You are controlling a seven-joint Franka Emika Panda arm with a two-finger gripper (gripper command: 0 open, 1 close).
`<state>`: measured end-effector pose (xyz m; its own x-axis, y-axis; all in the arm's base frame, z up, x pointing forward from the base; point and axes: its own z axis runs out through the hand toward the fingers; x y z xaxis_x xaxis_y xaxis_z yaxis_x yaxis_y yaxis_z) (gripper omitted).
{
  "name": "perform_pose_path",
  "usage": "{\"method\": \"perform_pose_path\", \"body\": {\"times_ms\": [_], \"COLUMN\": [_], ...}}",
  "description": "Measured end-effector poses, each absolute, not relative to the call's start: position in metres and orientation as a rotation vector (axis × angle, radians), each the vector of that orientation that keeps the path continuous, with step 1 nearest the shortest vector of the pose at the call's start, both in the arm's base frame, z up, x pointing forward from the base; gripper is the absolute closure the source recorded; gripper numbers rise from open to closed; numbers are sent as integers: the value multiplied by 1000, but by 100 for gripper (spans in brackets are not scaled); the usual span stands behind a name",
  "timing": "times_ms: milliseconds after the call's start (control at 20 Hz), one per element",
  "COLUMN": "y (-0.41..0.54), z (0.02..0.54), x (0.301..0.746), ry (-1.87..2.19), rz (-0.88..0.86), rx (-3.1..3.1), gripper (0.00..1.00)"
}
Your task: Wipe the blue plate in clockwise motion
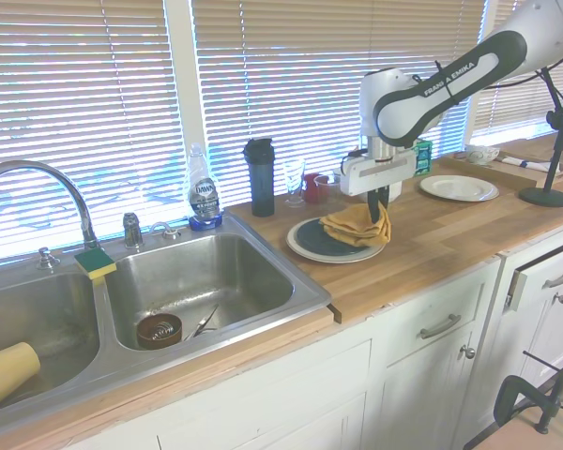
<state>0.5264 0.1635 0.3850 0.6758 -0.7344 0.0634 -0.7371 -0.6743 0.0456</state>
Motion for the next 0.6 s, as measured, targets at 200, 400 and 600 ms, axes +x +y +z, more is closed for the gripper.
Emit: {"method": "perform_pose_path", "body": {"times_ms": [200, 400, 600], "y": [193, 221, 242], "z": [381, 382, 383], "x": [507, 497, 493], "ry": [-1159, -1124, -1117], "rz": [55, 63, 76], "rx": [2844, 2865, 2881], "gripper": [100, 100, 100]}}
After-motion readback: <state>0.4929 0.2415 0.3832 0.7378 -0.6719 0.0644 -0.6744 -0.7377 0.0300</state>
